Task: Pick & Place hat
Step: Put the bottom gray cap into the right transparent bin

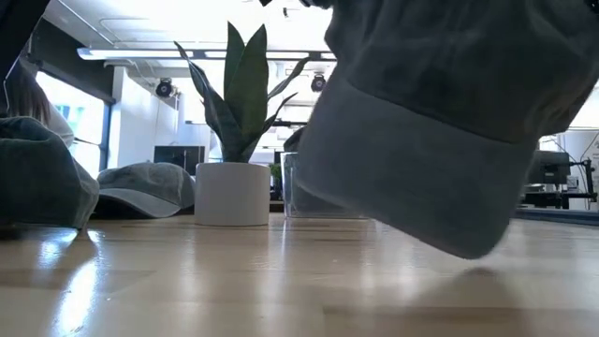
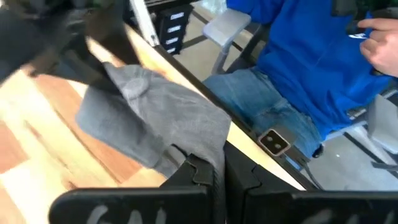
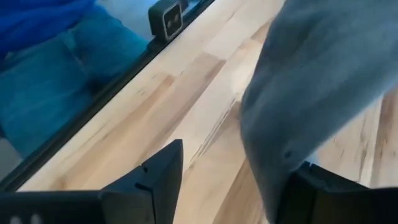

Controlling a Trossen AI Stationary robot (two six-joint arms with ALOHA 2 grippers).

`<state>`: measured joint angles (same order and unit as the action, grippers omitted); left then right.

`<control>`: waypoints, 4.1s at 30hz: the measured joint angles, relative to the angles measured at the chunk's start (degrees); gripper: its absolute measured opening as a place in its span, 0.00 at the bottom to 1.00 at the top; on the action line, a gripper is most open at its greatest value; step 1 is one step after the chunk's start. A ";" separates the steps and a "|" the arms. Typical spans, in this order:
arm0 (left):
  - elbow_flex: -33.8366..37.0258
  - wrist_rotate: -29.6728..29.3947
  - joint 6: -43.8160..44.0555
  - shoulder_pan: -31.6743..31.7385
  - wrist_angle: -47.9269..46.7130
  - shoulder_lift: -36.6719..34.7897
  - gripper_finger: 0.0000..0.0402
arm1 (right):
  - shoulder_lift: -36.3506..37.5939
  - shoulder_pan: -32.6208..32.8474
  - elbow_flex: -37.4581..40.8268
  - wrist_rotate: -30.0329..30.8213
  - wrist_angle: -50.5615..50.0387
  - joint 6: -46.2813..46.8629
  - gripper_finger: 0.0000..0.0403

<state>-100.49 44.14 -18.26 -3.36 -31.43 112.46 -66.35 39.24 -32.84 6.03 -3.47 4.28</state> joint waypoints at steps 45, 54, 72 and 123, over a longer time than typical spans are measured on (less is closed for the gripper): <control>0.07 -14.17 2.04 -0.02 4.20 0.20 0.01 | -2.93 -8.52 0.00 5.18 18.30 4.52 0.22; -0.57 -11.32 -2.61 1.06 -0.86 0.20 0.22 | -2.51 -8.52 0.00 5.04 17.61 3.88 0.02; -16.69 -27.02 -11.91 8.74 -33.16 -1.65 0.43 | 17.38 -26.74 -10.76 0.28 -24.02 -4.33 0.01; -21.32 -11.83 -16.60 35.17 -26.94 -3.34 0.43 | -7.82 -90.55 -32.50 -23.34 -51.73 -44.04 0.39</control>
<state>-121.81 32.31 -34.86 31.81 -58.36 109.12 -74.17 -51.30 -65.34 -17.31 -55.21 -39.76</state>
